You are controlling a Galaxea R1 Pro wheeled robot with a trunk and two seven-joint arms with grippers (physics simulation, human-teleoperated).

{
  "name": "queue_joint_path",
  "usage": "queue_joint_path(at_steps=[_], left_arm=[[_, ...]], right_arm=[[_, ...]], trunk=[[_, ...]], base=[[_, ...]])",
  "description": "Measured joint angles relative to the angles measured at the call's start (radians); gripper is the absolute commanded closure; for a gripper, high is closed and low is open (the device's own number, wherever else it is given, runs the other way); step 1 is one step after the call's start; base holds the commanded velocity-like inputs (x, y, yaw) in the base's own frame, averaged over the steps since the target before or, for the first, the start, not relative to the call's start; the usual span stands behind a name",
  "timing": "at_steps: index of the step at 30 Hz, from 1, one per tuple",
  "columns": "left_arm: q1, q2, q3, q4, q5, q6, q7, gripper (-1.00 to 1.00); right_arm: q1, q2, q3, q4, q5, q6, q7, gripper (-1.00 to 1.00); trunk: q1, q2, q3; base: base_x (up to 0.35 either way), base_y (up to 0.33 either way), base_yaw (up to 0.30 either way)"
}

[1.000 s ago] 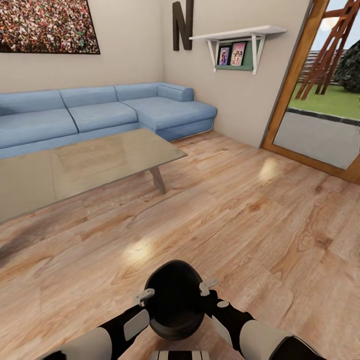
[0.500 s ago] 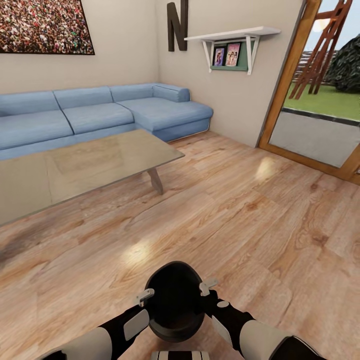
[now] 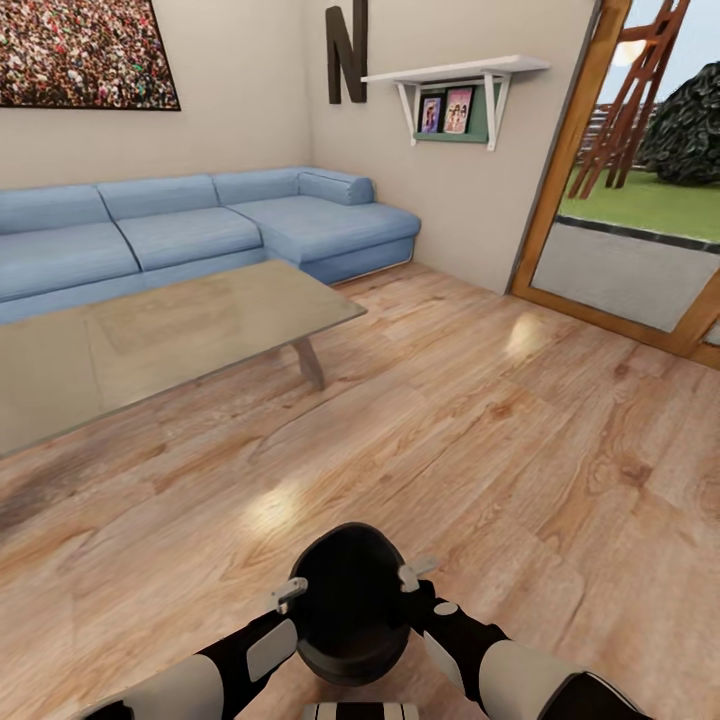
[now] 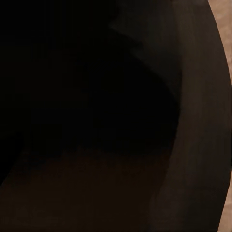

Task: Place each of the two pumpkins and all three candles from the living room inside a cabinet in the living room (use any cabinet), then make sure every cabinet is closed, and position the cauldron so it is next to a table in the living room.

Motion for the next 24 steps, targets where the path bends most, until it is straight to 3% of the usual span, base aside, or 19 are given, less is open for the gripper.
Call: queue_joint_path(at_steps=[24], left_arm=[[0.0, 0.0, 0.0, 0.001, -0.001, 0.0, 0.001, -1.0]], right_arm=[[0.0, 0.0, -0.003, -0.001, 0.001, -0.001, -0.002, -1.0]], trunk=[[0.0, 0.0, 0.0]], base=[[0.0, 0.108, 0.0]])
